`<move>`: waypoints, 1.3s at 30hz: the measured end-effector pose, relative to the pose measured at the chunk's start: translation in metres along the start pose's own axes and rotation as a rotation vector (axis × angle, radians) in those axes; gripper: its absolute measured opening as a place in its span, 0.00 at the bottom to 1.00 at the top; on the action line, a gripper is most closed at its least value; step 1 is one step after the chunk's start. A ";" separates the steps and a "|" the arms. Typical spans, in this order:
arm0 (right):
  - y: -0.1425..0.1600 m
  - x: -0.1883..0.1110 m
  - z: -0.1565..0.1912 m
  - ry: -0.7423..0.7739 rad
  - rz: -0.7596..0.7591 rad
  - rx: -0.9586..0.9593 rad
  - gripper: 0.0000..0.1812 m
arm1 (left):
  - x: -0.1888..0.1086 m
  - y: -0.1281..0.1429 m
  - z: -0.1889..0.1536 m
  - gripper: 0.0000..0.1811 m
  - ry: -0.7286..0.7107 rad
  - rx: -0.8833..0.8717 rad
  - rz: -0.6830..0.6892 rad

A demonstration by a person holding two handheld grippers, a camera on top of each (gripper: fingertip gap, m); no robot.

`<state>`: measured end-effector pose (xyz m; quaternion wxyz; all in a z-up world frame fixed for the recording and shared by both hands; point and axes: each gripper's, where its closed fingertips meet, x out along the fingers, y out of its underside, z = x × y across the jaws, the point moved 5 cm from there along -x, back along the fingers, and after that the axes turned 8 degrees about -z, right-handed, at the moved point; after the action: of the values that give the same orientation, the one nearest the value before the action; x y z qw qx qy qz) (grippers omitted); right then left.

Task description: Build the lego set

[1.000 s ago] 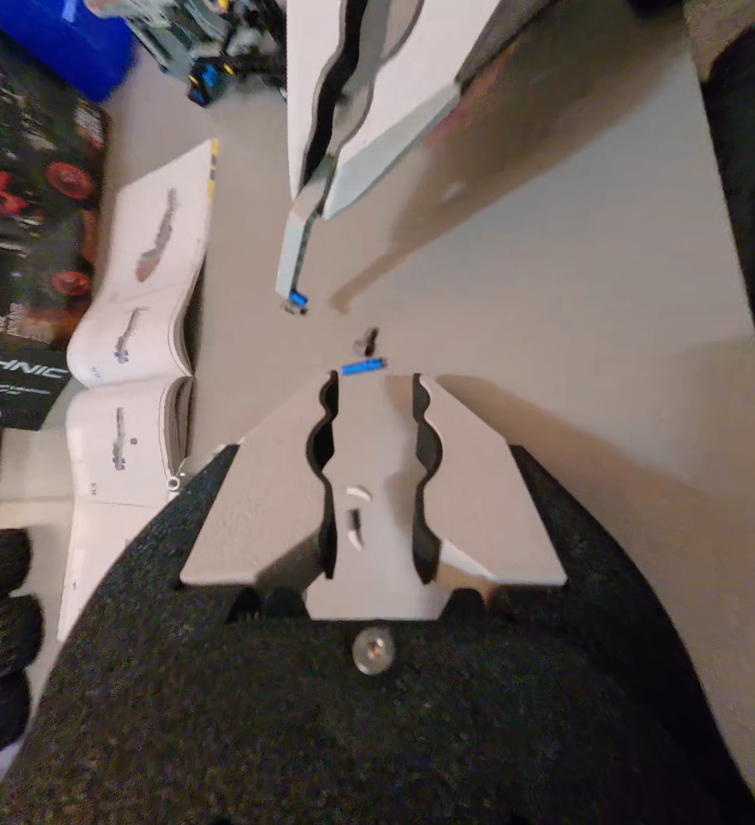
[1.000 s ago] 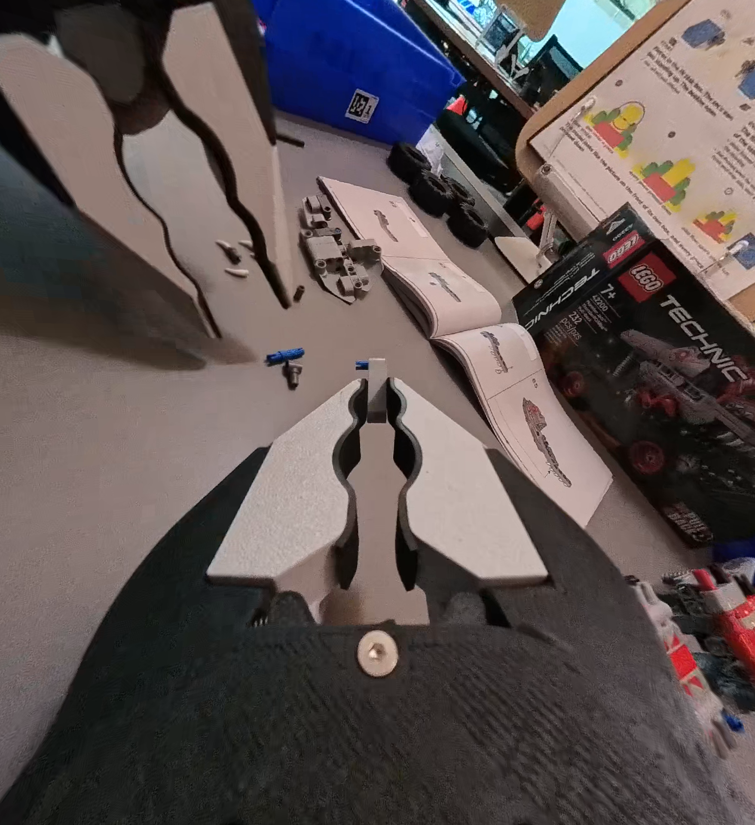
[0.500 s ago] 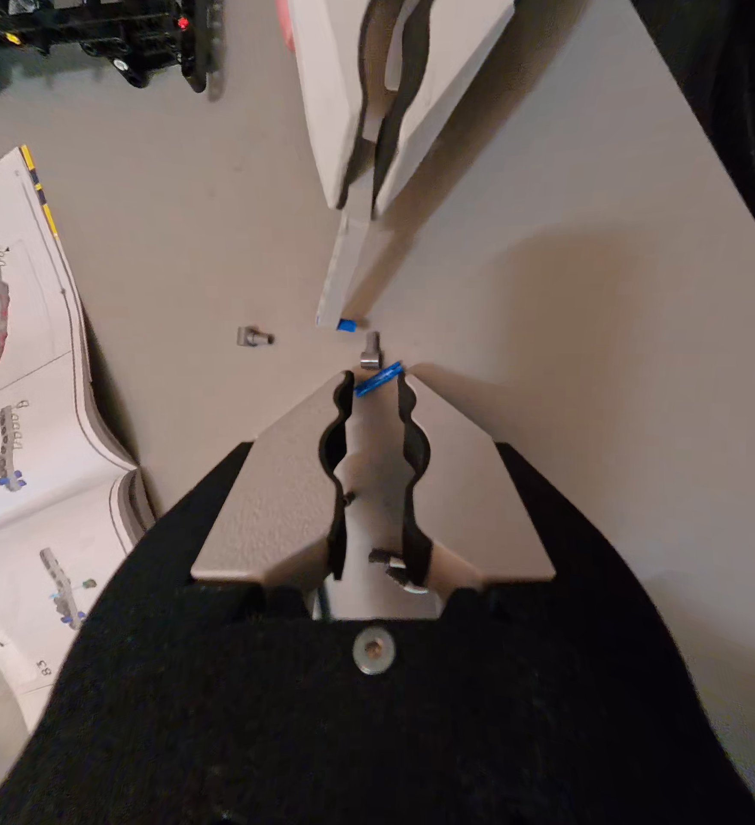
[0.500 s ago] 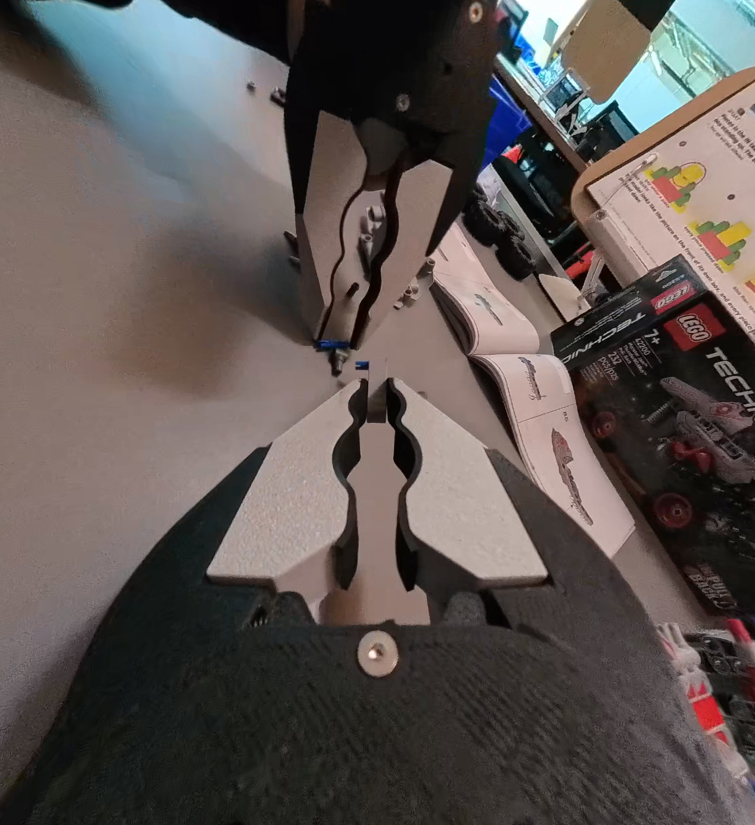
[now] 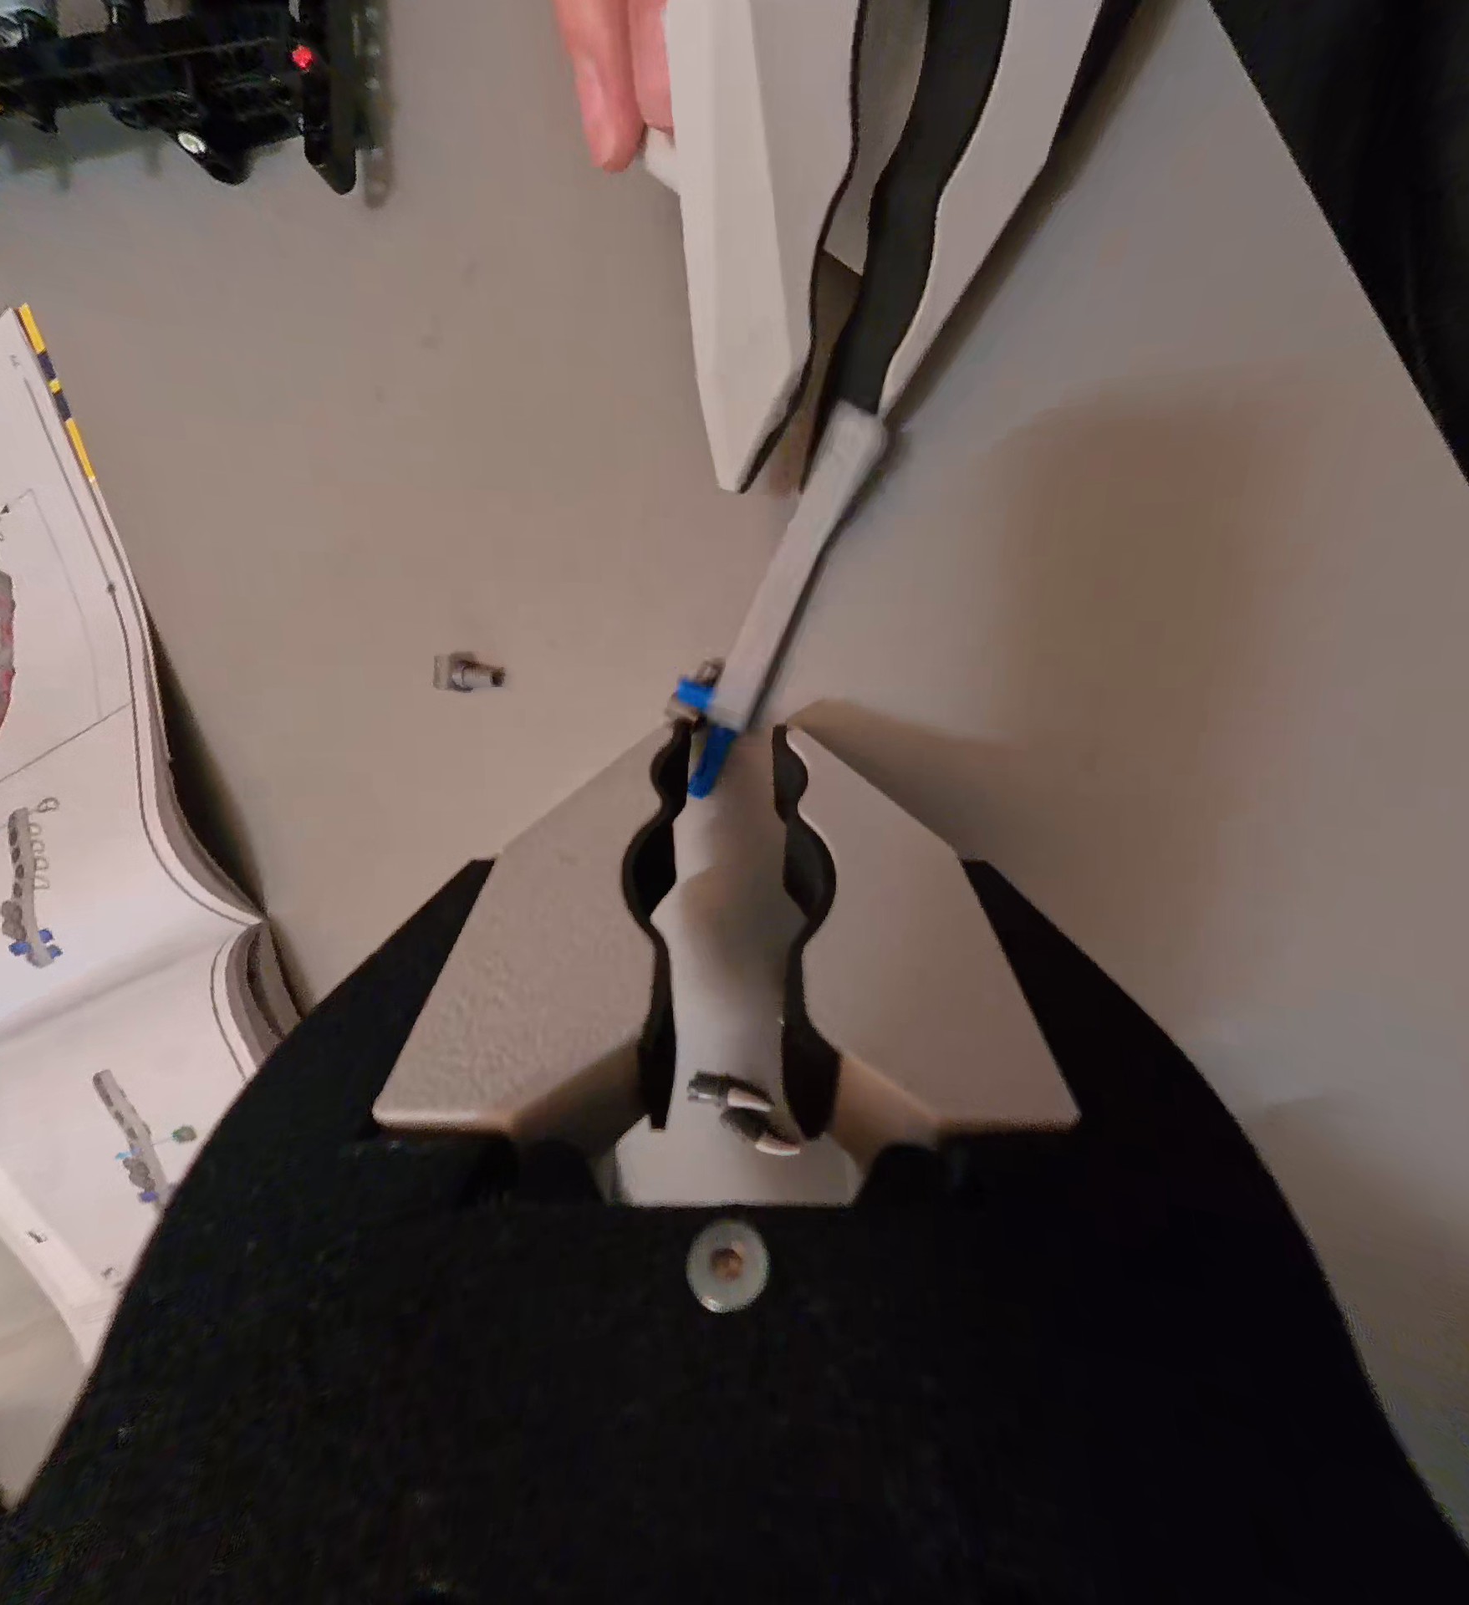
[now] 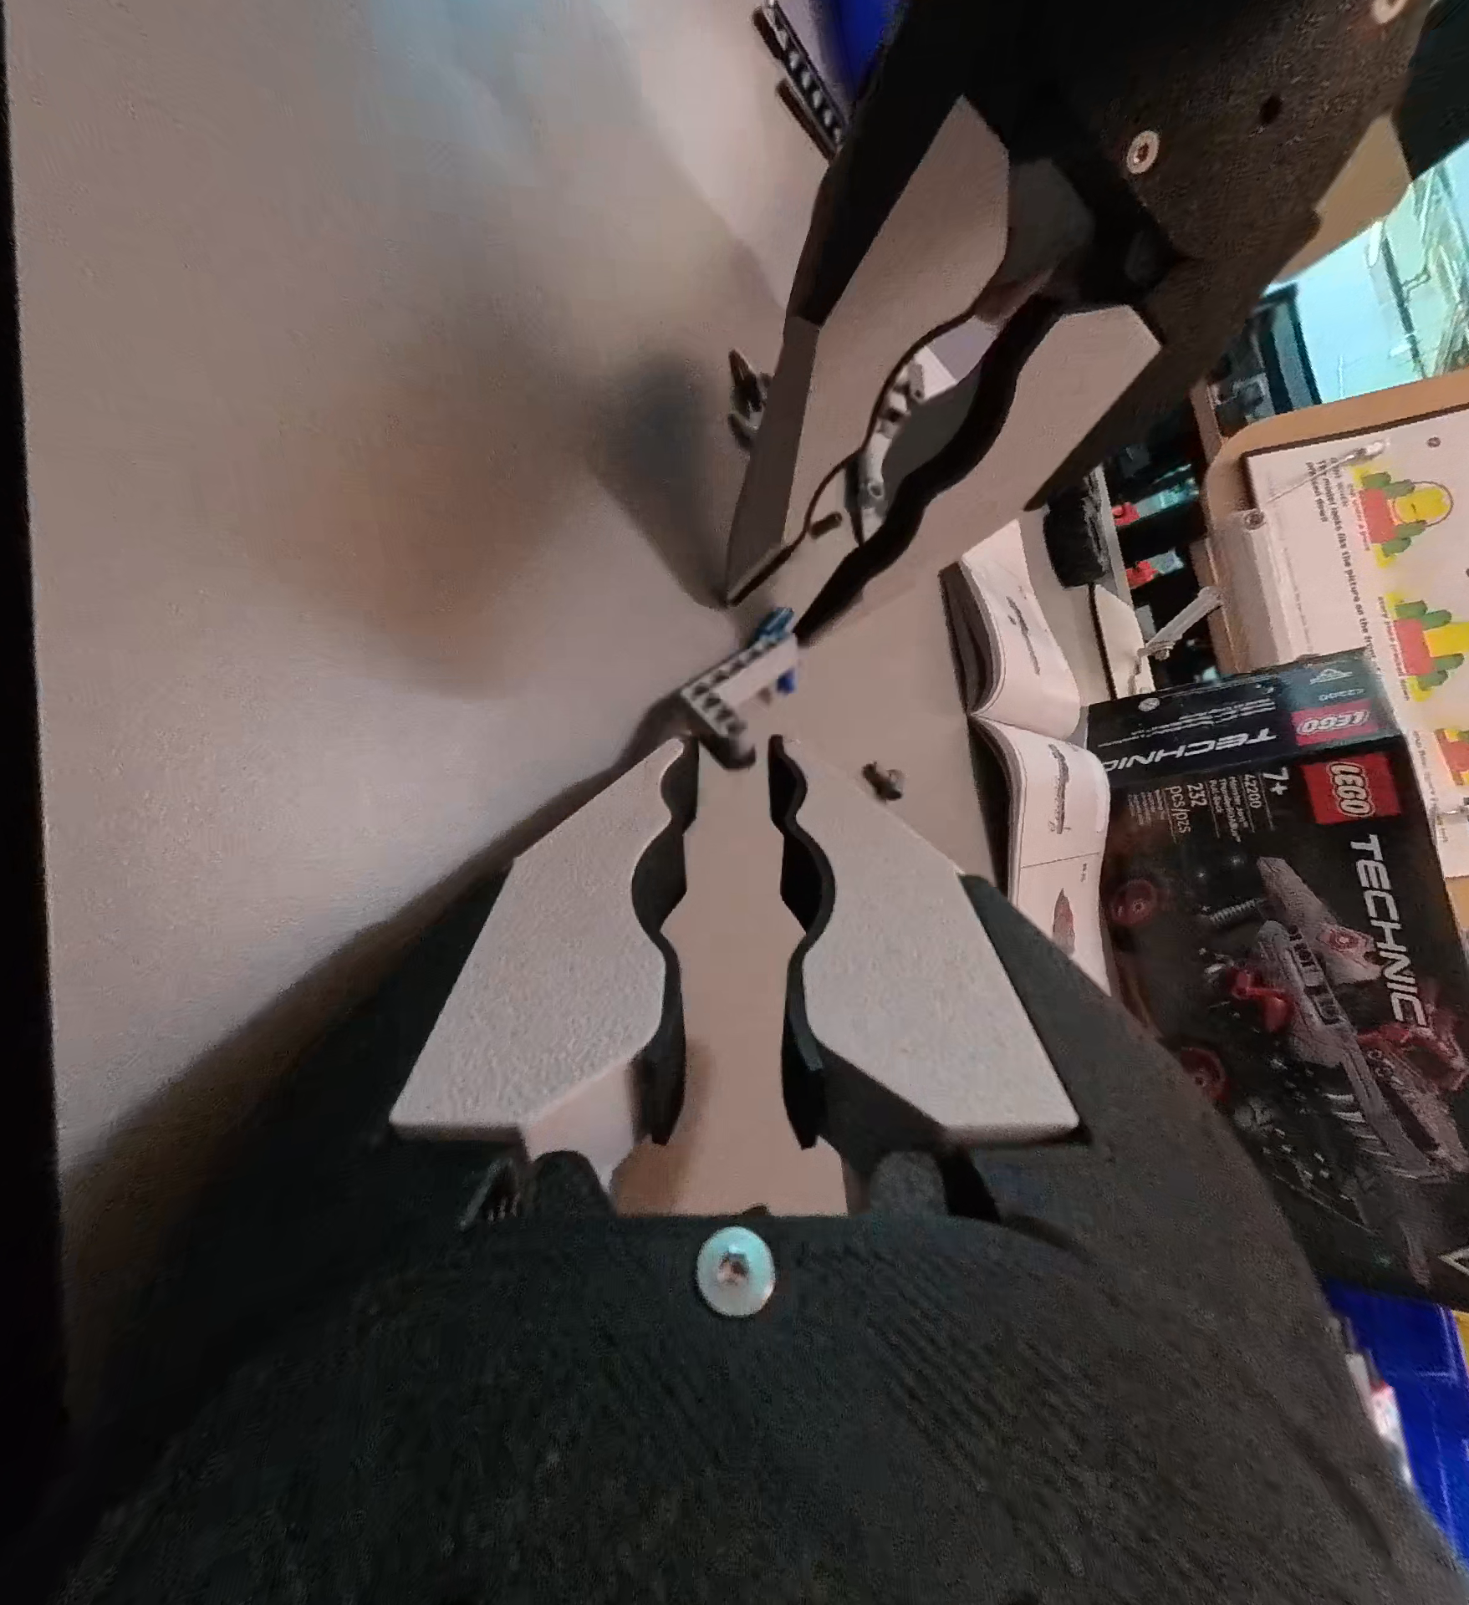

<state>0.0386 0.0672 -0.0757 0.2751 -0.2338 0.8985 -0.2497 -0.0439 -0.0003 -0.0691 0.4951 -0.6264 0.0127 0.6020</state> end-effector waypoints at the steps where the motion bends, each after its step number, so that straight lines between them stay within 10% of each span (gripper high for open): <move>1: 0.001 0.000 0.000 0.004 0.003 -0.004 0.09 | 0.001 -0.001 0.000 0.08 0.011 -0.014 -0.002; 17: -0.015 -0.004 -0.006 -0.200 -0.034 0.385 0.28 | 0.002 0.001 -0.002 0.02 -0.018 -0.294 0.007; 27: -0.007 0.003 0.006 -0.294 -0.019 0.456 0.09 | -0.003 0.000 -0.015 0.12 -0.101 -0.165 -0.051; 39: -0.014 -0.004 -0.017 -0.227 -0.133 0.770 0.09 | -0.008 -0.019 -0.006 0.19 -0.267 -0.022 -0.207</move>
<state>0.0353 0.0636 -0.0541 0.4233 -0.1975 0.6860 -0.5578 -0.0299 0.0005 -0.0530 0.5447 -0.5441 -0.1246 0.6258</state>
